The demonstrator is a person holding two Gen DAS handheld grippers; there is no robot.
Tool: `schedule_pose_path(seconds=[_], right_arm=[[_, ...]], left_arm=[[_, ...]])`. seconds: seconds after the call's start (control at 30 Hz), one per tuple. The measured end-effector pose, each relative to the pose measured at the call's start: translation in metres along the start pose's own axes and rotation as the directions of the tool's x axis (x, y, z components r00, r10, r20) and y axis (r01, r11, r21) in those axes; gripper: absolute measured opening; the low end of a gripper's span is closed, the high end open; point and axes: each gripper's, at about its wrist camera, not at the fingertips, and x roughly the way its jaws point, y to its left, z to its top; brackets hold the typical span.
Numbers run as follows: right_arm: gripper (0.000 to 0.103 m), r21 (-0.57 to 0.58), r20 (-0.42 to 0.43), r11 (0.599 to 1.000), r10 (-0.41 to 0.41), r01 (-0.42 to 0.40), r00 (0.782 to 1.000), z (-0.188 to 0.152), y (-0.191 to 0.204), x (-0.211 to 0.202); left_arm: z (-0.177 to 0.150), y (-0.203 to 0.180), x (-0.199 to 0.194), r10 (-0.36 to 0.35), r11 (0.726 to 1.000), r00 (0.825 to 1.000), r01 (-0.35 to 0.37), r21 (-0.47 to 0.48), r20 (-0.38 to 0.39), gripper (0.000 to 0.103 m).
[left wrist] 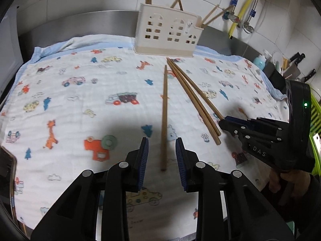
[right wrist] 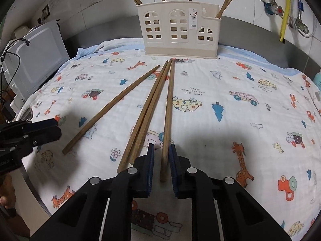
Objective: Organize utensils
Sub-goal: 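Close the left gripper on one chopstick while the right gripper closes on another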
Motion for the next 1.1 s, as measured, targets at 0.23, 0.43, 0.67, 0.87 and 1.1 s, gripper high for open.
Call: schedule_pose_path(seconds=[0.23,0.43,0.67,0.87,1.1], right_arm=[[0.007,0.008,0.002,1.0,0.0,0.0,1.0,-0.001,-0.004,0.0],[0.007,0.015,0.008,1.0,0.002,-0.002,1.0,-0.002,-0.004,-0.002],[0.007,0.014,0.007,1.0,0.001,-0.001,1.0,-0.003,-0.005,-0.001],[0.007,0.002,0.014,1.0,-0.007,0.007,1.0,-0.003,-0.004,-0.001],[0.007,0.005,0.056,1.0,-0.003,0.003,0.998,0.004,-0.005,-0.018]], left_arm=[[-0.001,-0.005,0.015,0.014,1.0,1.0,-0.013,0.014,-0.022,0.028],[0.0,-0.007,0.027,0.038,0.999,0.999,-0.038,0.017,-0.035,0.022],[0.001,-0.011,0.032,0.069,0.997,0.997,-0.068,0.021,-0.032,0.016],[0.0,-0.012,0.033,0.107,0.993,0.994,-0.107,0.042,-0.019,0.008],[0.004,-0.006,0.026,0.082,0.997,0.997,-0.082,0.008,-0.012,0.006]])
